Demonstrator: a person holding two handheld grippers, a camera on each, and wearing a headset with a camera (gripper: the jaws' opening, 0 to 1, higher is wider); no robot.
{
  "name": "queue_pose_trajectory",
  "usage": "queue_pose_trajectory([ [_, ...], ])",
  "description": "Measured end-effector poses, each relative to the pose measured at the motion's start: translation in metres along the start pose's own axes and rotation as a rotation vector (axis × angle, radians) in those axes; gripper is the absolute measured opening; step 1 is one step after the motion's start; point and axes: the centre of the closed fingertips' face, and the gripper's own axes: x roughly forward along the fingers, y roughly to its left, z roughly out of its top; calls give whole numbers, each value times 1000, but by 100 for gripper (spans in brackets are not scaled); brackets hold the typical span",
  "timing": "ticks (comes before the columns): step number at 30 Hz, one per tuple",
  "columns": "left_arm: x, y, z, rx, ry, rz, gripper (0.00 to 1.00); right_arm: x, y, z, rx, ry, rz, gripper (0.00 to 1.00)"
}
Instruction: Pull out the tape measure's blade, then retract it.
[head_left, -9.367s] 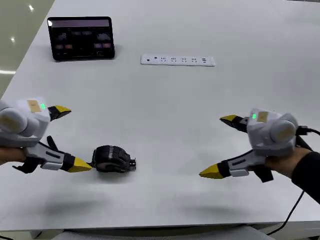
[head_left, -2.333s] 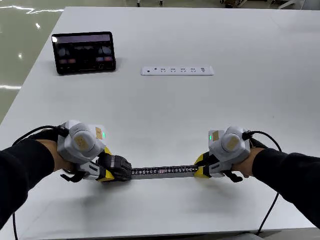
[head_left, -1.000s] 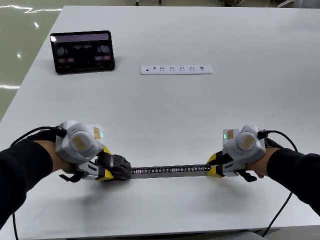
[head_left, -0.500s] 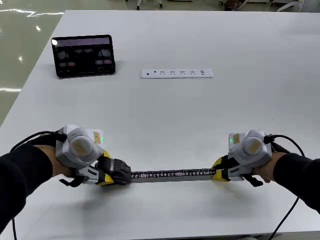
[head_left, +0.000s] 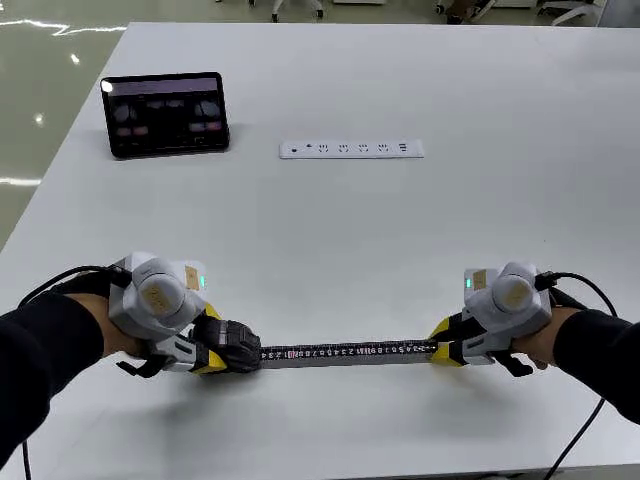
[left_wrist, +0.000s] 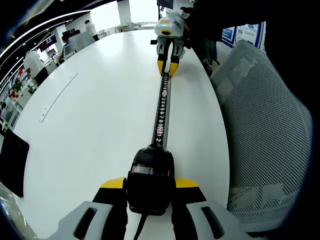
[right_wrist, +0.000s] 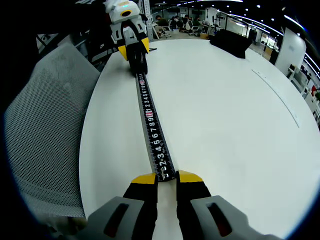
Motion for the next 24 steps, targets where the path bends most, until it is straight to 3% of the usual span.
queue_pose_trajectory([
  [15, -1, -1, 1, -4, -7, 2, 30, 0, 0, 0, -1, 2, 5, 9],
  [18, 0, -1, 3, -38, -4, -5, 30, 1, -1, 1, 9, 3, 9, 9],
  [22, 3, 2, 3, -26, -18, -2, 31, 2, 1, 2, -70, 40, 14, 10],
  [24, 2, 1, 4, -35, -29, 0, 31, 2, 1, 1, -74, 41, 9, 11],
])
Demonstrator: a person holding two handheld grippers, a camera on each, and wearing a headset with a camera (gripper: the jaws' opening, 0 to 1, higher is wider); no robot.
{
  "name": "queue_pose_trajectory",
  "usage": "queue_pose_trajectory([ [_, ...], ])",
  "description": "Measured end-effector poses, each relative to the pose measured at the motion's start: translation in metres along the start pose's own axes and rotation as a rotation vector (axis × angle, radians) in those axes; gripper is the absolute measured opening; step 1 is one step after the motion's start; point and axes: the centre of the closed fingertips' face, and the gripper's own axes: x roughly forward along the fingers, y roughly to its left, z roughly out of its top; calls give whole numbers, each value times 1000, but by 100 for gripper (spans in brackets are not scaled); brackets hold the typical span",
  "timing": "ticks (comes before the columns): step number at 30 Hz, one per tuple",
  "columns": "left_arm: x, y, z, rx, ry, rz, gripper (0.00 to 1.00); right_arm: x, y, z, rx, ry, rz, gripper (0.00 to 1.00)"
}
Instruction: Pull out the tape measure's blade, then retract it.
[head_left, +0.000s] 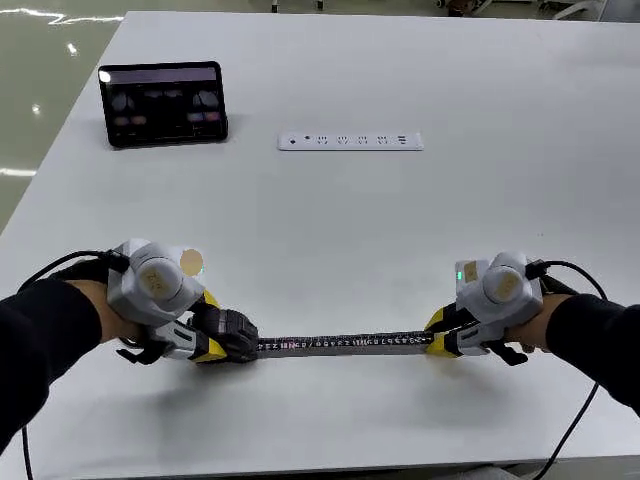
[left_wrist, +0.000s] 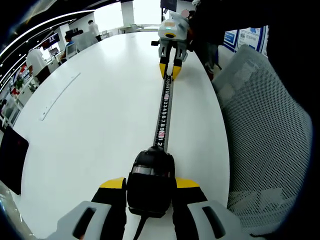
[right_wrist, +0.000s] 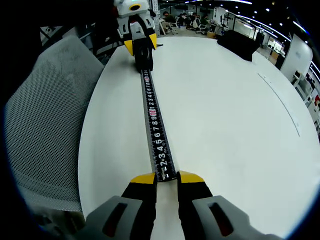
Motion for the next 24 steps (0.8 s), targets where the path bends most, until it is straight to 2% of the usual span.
queue_pose_trajectory([
  [6, -2, 1, -1, 10, 5, 3, 32, 1, -2, 2, 10, 37, -16, 12],
  [8, -8, 10, -4, -49, -1, 58, 36, -1, -3, 11, 53, -8, -27, 19],
  [9, -11, 12, -3, -70, -17, 74, 40, -3, -4, 15, 71, -28, -40, 23],
  [11, -18, 19, 0, -162, -91, 131, 48, -11, -10, 24, 87, -80, -92, 25],
  [12, -24, 25, 1, -230, -139, 171, 55, -16, -9, 29, 127, -122, -112, 26],
  [13, -28, 28, 1, -265, -172, 189, 63, -20, -9, 31, 147, -146, -126, 28],
  [14, -33, 30, 1, -310, -208, 204, 71, -24, -9, 32, 155, -166, -146, 31],
  [15, -38, 28, -2, -396, -238, 196, 77, -30, -8, 31, 167, -180, -173, 33],
  [16, -41, 26, -7, -443, -244, 192, 77, -34, -7, 30, 180, -189, -188, 36],
  [17, -44, 28, -11, -472, -257, 204, 78, -37, -5, 28, 190, -199, -201, 38],
  [18, -47, 30, -14, -474, -276, 228, 82, -40, -2, 25, 195, -205, -213, 40],
  [20, -55, 33, -20, -482, -315, 297, 89, -48, 2, 16, 224, -213, -254, 43],
  [21, -58, 34, -23, -494, -318, 319, 94, -51, 3, 13, 233, -218, -271, 44],
  [22, -62, 37, -28, -506, -318, 370, 98, -55, 2, 10, 256, -235, -302, 46],
  [23, -65, 37, -31, -515, -310, 395, 99, -58, 3, 8, 276, -245, -316, 49],
  [24, -67, 37, -31, -537, -321, 413, 100, -61, 5, 6, 297, -253, -329, 51],
])
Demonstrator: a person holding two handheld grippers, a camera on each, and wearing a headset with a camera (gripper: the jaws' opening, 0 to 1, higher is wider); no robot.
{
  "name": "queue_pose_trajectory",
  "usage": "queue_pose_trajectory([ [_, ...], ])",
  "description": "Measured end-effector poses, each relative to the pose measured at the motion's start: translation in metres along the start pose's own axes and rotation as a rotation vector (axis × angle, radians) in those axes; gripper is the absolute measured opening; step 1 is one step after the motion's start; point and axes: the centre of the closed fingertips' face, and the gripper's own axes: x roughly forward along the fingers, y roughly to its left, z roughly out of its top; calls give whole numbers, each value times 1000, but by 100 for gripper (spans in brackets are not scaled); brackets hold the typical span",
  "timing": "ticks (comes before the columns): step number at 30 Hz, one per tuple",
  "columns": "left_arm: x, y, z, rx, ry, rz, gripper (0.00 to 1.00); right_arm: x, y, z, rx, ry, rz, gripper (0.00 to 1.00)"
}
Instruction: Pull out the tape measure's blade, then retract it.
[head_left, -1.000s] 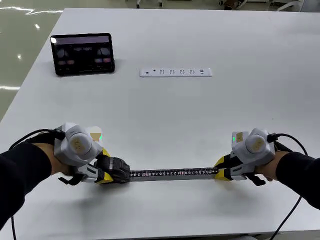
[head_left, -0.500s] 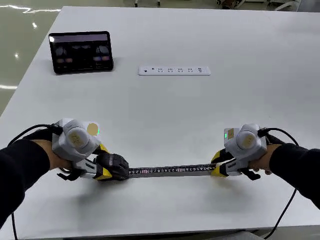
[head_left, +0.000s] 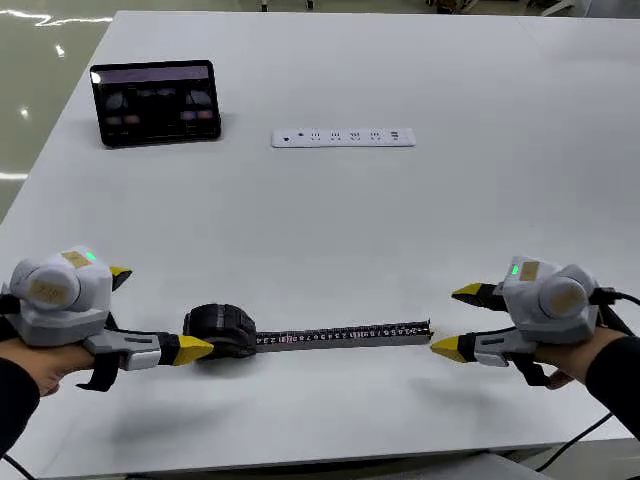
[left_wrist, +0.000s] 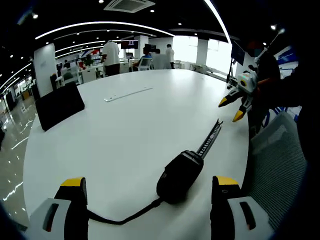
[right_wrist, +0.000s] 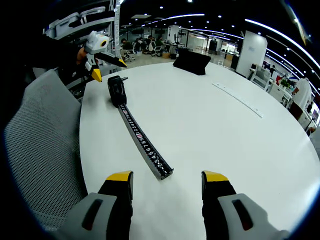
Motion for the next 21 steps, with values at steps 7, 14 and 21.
queue_pose_trajectory([
  [7, -27, 3, -10, -183, -75, 126, 100, -27, -2, -22, 129, -50, -120, 68],
  [14, -44, -3, -26, -179, -114, 118, 100, -55, 8, -43, 151, -57, -191, 84],
  [21, -54, -3, -20, -146, -152, 105, 100, -61, 14, -49, 151, -51, -172, 94],
])
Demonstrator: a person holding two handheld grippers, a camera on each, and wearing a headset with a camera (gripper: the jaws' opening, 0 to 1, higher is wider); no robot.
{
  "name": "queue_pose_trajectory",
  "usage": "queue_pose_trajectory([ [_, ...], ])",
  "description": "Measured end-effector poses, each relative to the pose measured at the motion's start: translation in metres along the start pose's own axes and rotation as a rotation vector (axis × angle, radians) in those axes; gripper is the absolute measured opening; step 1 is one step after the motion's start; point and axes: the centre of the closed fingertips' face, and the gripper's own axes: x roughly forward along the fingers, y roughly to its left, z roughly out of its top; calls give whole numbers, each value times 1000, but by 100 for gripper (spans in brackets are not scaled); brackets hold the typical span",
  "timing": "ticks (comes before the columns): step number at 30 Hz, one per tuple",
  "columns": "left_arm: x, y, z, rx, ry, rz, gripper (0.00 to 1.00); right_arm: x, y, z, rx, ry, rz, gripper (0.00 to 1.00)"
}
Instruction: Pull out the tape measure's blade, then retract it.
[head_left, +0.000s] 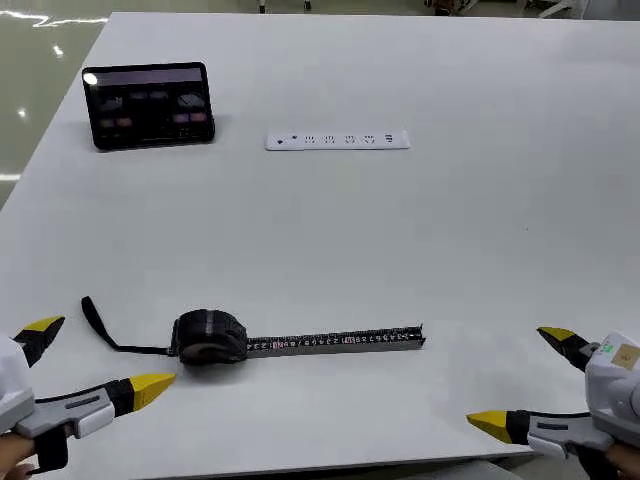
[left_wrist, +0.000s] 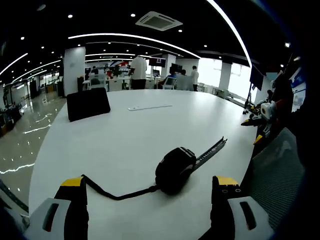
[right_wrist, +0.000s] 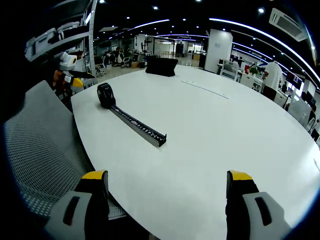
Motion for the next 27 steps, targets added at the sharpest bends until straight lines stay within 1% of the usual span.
queue_pose_trajectory([
  [2, -1, 0, -3, 3, 16, -11, 100, 0, -1, -1, -10, 8, 2, 100],
  [5, -3, 0, -7, 24, 26, -15, 100, 0, -3, 0, -17, 5, 15, 100],
  [8, -4, 0, -8, 29, 25, -27, 100, 0, -5, -1, -16, 12, 14, 100],
  [10, -4, 2, -11, 28, 37, -25, 100, 0, -6, 0, -11, 9, 12, 100],
  [13, -4, 4, -10, 14, 36, -19, 100, 0, -6, 0, -10, 10, 17, 100],
  [18, 0, 5, -10, 28, 41, -28, 100, 1, -6, 2, -16, 6, 21, 100],
  [24, 1, 4, -8, 24, 37, -36, 100, 1, -3, 3, -14, 9, 21, 100],
  [27, 3, 7, -9, 21, 43, -30, 100, 2, -4, 4, -10, 7, 20, 100],
])
